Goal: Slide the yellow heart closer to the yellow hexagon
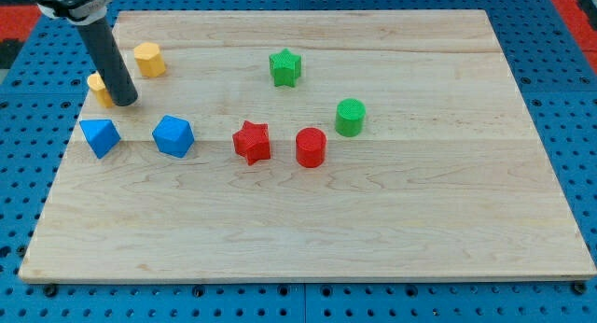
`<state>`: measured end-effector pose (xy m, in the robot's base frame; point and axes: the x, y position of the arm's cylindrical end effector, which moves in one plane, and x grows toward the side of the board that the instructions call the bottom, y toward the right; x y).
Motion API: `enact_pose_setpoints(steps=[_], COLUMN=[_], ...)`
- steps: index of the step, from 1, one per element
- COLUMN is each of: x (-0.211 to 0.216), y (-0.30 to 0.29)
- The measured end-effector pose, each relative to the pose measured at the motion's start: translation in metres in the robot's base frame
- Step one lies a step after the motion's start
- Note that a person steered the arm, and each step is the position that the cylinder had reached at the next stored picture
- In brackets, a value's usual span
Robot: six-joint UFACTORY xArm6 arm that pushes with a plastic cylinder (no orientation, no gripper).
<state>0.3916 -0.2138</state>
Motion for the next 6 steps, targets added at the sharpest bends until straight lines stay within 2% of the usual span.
enact_pose_setpoints(steps=[1, 2, 4, 6], x=[0.016, 0.004, -0.041, -0.041], y=[-0.025, -0.09, -0.025, 0.062])
